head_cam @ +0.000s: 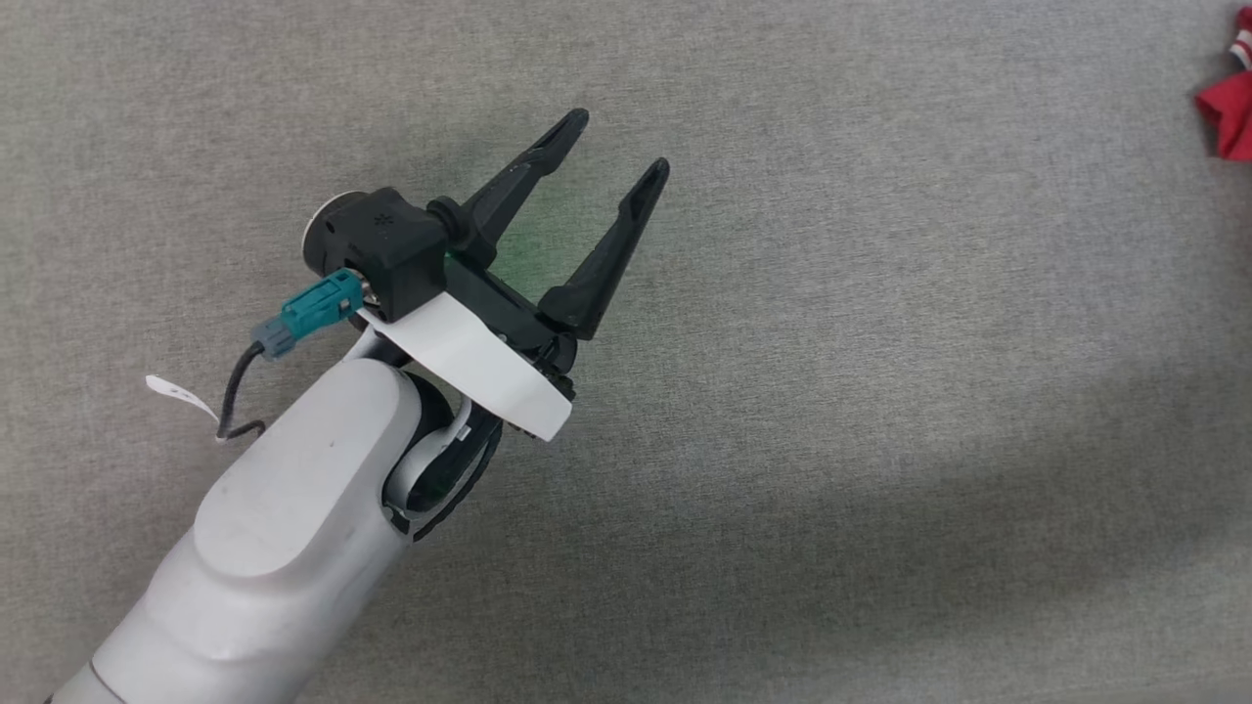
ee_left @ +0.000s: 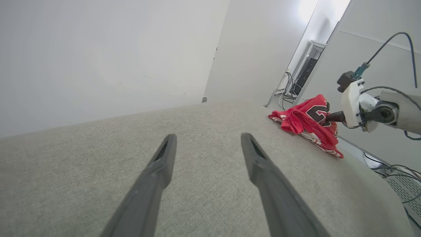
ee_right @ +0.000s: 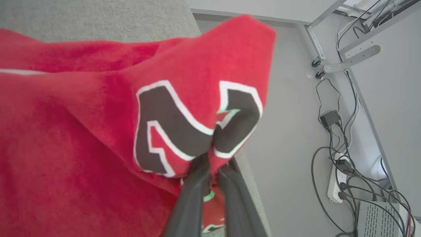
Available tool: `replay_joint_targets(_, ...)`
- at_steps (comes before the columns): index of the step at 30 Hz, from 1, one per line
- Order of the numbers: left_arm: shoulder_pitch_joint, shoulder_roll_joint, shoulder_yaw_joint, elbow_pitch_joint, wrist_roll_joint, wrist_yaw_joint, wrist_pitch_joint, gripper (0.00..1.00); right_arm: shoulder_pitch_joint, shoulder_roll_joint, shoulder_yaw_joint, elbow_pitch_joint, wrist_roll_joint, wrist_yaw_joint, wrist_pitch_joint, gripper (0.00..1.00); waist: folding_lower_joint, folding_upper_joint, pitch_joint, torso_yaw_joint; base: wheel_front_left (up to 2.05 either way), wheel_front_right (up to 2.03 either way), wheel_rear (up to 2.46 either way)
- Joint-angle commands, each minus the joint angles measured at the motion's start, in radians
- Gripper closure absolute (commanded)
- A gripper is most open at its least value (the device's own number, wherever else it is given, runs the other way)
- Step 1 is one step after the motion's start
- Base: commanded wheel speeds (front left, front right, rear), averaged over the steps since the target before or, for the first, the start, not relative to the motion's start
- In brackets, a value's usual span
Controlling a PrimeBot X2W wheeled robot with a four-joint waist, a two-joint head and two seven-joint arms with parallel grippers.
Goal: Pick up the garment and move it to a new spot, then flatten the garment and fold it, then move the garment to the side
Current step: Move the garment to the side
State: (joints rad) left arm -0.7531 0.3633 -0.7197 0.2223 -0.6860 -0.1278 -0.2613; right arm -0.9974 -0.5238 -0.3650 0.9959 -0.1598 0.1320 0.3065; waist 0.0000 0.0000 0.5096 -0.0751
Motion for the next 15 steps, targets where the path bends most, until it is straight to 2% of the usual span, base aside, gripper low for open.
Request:
replay_joint_targets(1,-0.013,0.004,0.006,-0.001,-0.003,-0.003,-0.005,0.00,-0.014,0.019,-0.042,0.001,-0.043,-0.003,-0.014,0.83,0.0000,0.0000,0.001,0.007,0.00,0.00,0.00)
replay_joint_targets(2,-0.013,0.005,0.007,-0.002,-0.005,-0.003,-0.005,0.00,-0.014,0.024,-0.056,-0.002,-0.068,-0.003,-0.018,0.55,0.0000,0.0000,0.000,0.008,0.00,0.00,0.00)
replay_joint_targets(3,-0.013,0.005,0.007,-0.002,-0.005,-0.003,-0.005,0.00,-0.014,0.024,-0.056,-0.002,-0.068,-0.003,-0.018,0.55,0.0000,0.0000,0.000,0.008,0.00,0.00,0.00)
replay_joint_targets(4,-0.012,0.006,0.011,-0.002,-0.003,-0.003,-0.005,0.00,-0.017,0.035,-0.069,0.000,-0.077,-0.003,-0.020,0.25,0.0000,0.0000,-0.001,0.009,0.00,0.00,0.00)
replay_joint_targets(5,-0.010,0.007,0.013,-0.003,-0.002,-0.003,-0.005,0.00,-0.021,0.042,-0.083,-0.002,-0.092,-0.003,-0.025,0.00,0.0000,0.0000,-0.004,0.009,0.00,0.00,0.00)
replay_joint_targets(11,0.030,0.022,0.049,-0.010,-0.024,-0.003,-0.005,0.00,-0.036,0.065,-0.108,-0.002,-0.146,-0.003,-0.055,0.00,0.0000,0.0000,-0.038,0.004,0.00,0.00,0.00)
replay_joint_targets(15,0.065,0.035,0.106,-0.017,-0.017,-0.003,-0.005,0.00,-0.040,0.081,-0.114,0.006,-0.137,-0.003,-0.094,0.00,0.0000,0.0000,-0.073,0.004,0.00,0.00,0.00)
